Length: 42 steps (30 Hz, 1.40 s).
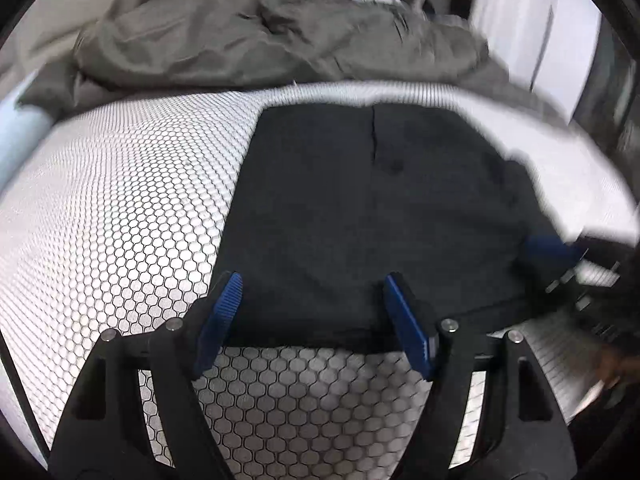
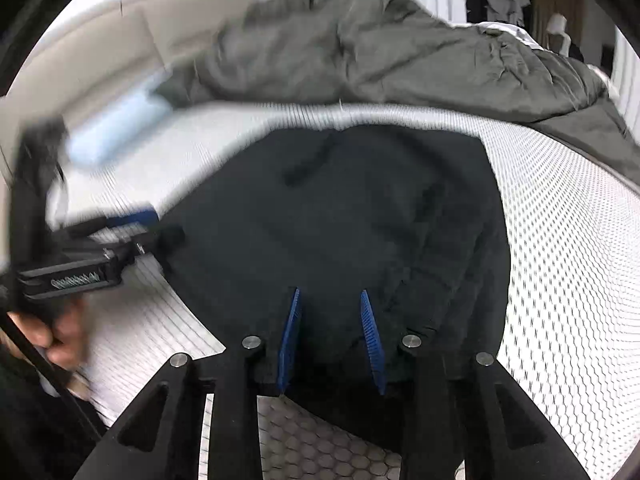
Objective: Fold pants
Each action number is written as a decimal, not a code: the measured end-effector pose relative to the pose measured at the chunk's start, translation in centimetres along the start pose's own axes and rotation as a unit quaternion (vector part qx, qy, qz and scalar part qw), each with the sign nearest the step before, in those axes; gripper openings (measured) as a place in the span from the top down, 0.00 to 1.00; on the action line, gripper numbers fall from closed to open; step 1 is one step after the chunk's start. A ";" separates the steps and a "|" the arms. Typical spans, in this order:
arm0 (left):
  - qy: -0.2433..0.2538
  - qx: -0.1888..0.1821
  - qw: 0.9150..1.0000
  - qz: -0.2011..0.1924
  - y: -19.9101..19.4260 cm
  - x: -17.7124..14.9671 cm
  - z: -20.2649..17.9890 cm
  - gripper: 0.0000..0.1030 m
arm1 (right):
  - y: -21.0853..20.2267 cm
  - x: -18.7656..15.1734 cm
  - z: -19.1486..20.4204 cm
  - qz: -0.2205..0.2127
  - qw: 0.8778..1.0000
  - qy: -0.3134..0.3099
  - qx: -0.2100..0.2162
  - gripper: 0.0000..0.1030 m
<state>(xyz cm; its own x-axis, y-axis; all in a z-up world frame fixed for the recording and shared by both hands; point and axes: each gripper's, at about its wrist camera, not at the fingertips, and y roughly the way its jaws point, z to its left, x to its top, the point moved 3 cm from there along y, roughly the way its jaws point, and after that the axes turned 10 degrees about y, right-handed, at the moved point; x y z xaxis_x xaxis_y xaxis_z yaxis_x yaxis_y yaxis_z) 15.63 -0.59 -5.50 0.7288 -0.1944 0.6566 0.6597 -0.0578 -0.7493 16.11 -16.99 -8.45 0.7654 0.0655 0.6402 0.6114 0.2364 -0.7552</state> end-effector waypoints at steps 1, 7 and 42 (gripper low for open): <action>0.009 0.003 1.000 -0.006 -0.1 -0.2 -0.1 0.32 | 0.0 -0.5 -0.3 0.001 1.000 -0.005 0.004 0.72; -0.038 0.000 0.999 -0.012 0.0 -1.1 1.4 0.25 | -3.1 -1.1 -4.5 -0.021 0.999 0.039 -0.008 0.69; -0.016 0.046 0.984 -0.169 -12.4 -3.2 -3.6 0.00 | -14.7 -6.0 -2.6 -0.223 0.972 0.071 0.028 0.00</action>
<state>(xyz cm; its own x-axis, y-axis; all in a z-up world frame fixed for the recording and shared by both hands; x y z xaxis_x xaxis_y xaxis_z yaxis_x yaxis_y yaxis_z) 4.46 -2.83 1.42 0.4694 -0.1486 0.8704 0.8782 -0.0242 -0.4777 3.07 -23.40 -1.50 0.4493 -0.1896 0.8730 0.8797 0.2639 -0.3955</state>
